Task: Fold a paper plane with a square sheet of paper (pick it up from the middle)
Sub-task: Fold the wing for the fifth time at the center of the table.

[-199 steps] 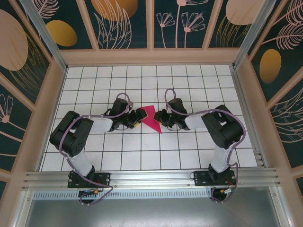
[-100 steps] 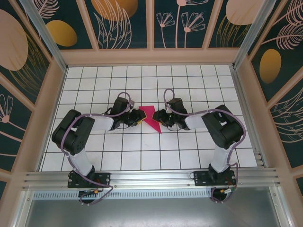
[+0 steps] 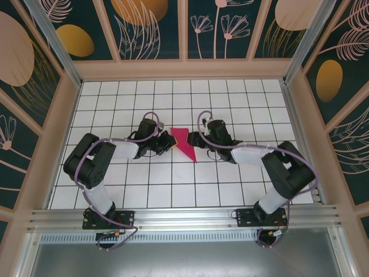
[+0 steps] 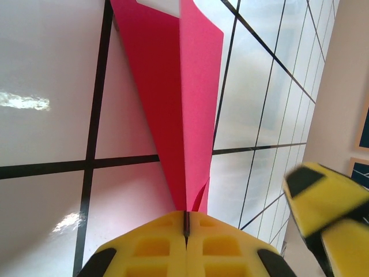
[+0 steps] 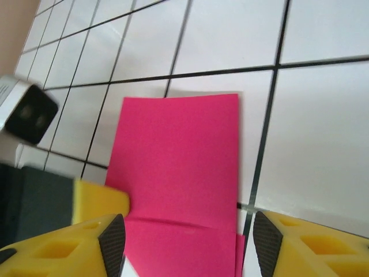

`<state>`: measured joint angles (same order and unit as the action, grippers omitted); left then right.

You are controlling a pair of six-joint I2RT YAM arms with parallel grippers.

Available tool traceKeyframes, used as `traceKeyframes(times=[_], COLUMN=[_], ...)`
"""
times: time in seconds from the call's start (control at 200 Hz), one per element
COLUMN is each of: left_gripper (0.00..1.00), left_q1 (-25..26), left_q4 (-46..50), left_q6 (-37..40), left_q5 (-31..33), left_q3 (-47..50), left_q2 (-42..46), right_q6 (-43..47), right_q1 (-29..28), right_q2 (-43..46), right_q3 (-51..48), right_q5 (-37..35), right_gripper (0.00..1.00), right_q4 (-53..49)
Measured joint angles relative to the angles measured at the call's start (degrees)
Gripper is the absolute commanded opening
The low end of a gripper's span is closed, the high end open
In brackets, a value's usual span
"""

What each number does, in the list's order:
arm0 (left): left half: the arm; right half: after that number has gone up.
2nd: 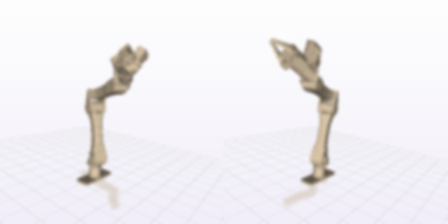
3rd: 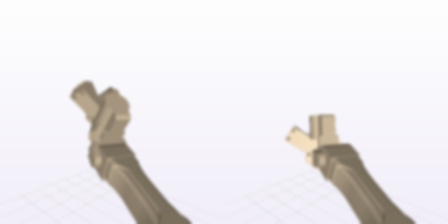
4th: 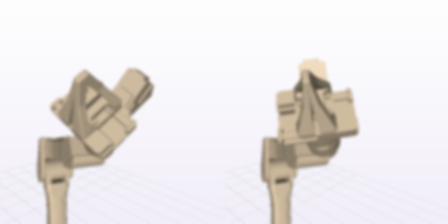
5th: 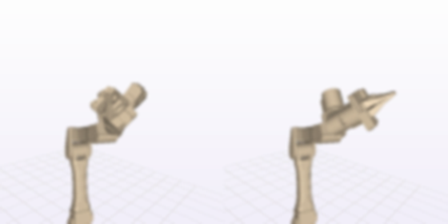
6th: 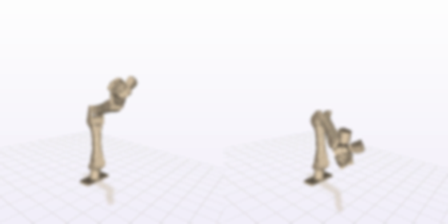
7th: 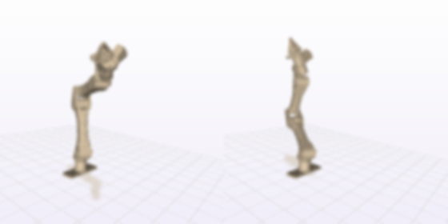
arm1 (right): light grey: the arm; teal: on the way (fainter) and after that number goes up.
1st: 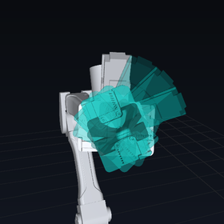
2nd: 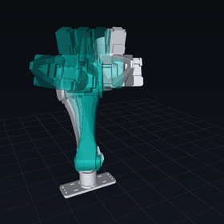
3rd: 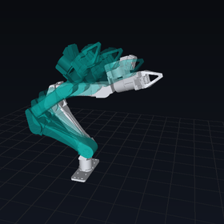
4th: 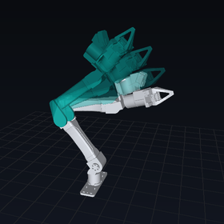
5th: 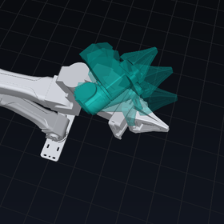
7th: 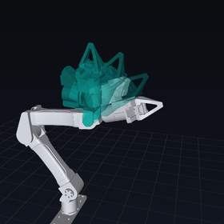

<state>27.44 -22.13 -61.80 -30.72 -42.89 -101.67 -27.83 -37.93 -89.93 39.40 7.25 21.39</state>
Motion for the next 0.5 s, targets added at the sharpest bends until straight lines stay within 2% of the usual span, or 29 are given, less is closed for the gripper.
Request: traceKeyframes(times=[0.17,0.3,0.5], left_gripper=[0.01,0.0,0.01], left_q1=[0.0,0.0,0.0], left_q4=[0.0,0.0,0.0], left_q6=[-0.5,-0.9,-0.9], left_q5=[0.1,0.1,0.1], left_q3=[0.0,0.0,0.0], left_q2=[0.1,0.1,0.1], right_q6=[9.4,14.5,24.5], right_q1=[-6.4,-9.0,-17.2], right_q2=[3.8,1.9,-2.4], right_q3=[-4.3,-4.7,-7.5], right_q5=[-9.0,-14.8,-21.1], right_gripper=[0.59,0.57,0.56], right_q4=[2.5,3.3,9.4])
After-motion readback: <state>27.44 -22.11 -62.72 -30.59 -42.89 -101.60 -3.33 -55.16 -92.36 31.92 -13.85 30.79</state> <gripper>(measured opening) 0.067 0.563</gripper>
